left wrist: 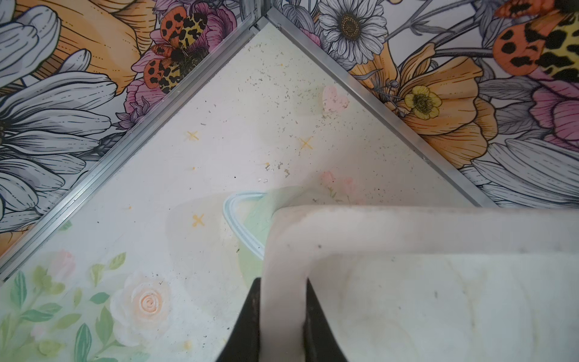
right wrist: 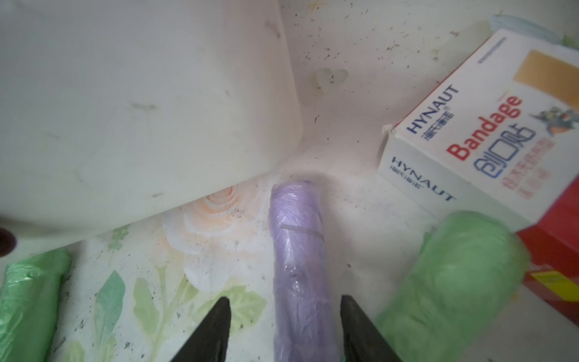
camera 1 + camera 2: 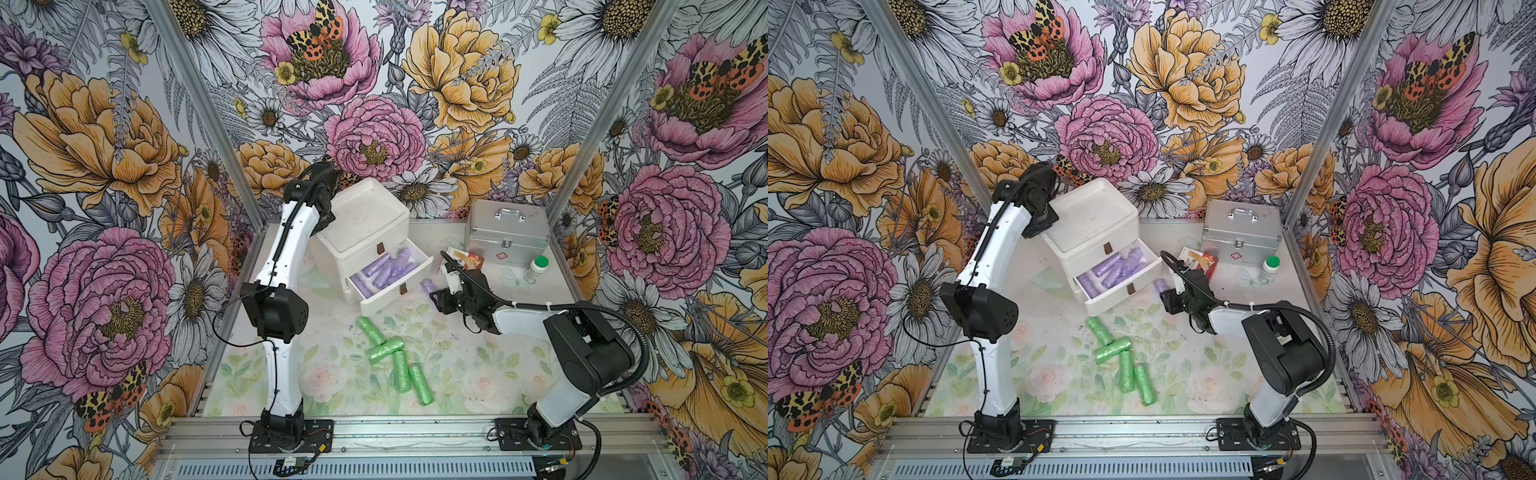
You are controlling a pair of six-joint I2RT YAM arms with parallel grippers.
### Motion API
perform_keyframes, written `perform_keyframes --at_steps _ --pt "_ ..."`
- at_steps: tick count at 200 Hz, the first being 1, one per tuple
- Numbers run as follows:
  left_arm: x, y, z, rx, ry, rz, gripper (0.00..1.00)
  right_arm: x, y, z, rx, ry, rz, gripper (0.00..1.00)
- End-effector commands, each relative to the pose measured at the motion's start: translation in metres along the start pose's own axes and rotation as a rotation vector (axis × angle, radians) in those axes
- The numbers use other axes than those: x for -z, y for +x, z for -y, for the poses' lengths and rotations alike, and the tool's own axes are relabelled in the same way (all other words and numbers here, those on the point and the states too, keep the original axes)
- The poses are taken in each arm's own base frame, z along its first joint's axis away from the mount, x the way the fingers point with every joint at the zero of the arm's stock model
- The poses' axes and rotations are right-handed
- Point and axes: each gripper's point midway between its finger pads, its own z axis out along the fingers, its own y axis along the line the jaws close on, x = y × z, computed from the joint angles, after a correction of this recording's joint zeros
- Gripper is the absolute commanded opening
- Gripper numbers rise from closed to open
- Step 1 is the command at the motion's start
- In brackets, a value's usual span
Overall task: Sort the rolls of trash bags by color and place them into the drawer
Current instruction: Pick up the roll of trash bags from the center of the board.
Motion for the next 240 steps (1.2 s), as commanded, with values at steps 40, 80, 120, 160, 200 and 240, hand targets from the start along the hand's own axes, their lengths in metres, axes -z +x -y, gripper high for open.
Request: perform_keyframes --at_steps 40,80,120,160,200,240 --pt "-0.019 0.041 -0.006 -0.02 -0.05 -0.155 0.0 -0.032 -0.003 0.005 0.031 0.0 -0.045 0.57" --pt "-0.021 0.048 0.003 -0.019 -0.017 -0.194 0.0 -0.04 0.017 0.015 0.019 0.032 -0.089 0.51" --pt "-0.025 0.057 0.013 -0.026 0.007 -0.231 0.0 -0.031 0.028 0.019 -0.006 0.053 -0.086 0.29" --pt "-0.028 0.064 0.021 -0.014 0.04 -0.265 0.0 -0.007 0.025 0.014 -0.036 0.05 -0.066 0.22" --pt "-0.025 0.063 0.027 -0.006 0.067 -0.269 0.0 0.039 0.004 -0.001 -0.038 0.03 -0.007 0.21" --pt "-0.017 0.067 0.04 0.01 0.136 -0.307 0.0 0.08 -0.016 -0.011 -0.048 0.022 0.042 0.21"
